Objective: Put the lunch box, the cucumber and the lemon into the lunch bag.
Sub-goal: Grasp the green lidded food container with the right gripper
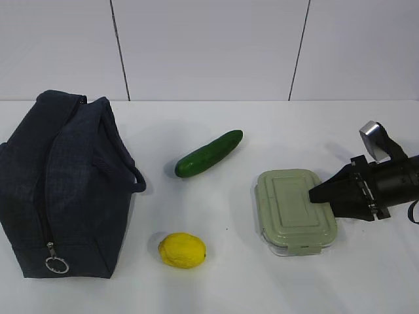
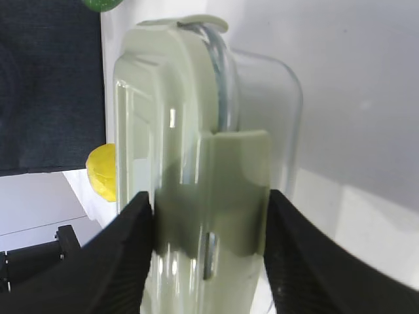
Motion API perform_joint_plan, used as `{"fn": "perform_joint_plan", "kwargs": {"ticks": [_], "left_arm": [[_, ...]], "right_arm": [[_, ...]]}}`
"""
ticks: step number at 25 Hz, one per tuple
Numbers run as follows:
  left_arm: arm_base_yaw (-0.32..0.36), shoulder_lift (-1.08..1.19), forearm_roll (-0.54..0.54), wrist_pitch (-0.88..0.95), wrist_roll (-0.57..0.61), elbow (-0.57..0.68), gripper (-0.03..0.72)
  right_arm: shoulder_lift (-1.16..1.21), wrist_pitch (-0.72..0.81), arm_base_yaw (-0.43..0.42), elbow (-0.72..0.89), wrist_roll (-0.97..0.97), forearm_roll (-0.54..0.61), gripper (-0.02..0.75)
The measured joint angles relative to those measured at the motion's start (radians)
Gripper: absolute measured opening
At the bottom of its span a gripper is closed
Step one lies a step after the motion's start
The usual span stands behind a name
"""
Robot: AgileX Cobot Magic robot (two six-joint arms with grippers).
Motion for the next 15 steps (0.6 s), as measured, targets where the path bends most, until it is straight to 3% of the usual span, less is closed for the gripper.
{"fn": "perform_joint_plan", "kwargs": {"ticks": [15], "left_arm": [[0.000,0.000,0.000,0.000,0.000,0.000,0.242]], "right_arm": [[0.000,0.008,0.000,0.000,0.000,0.000,0.376]]}}
